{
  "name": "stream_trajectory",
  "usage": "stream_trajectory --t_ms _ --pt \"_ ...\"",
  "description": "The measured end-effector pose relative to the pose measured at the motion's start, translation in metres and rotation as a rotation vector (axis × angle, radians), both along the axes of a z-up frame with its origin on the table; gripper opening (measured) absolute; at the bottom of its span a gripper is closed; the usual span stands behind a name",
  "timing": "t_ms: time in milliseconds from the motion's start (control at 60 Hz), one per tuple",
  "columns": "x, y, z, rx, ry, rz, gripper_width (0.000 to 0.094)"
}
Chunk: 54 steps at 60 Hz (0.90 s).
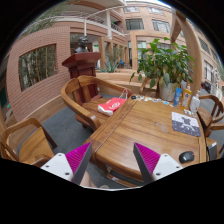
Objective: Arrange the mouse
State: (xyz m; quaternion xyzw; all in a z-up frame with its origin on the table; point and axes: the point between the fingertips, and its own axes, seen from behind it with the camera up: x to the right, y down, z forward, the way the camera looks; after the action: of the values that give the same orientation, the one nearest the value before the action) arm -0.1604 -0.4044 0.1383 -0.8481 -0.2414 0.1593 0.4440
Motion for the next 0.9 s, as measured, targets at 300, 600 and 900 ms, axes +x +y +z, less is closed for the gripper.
stream_trajectory --t_ms 300,600,900 --pt "0.104 0.011 -0.084 -0.086 -0.066 -0.160 0.0856" --pt "0.239 0.062 -0.126 -0.047 -0.109 -0.415 0.0857" --pt "0.287 0.124 -0.143 -0.067 -0.059 -0.520 0.0855"
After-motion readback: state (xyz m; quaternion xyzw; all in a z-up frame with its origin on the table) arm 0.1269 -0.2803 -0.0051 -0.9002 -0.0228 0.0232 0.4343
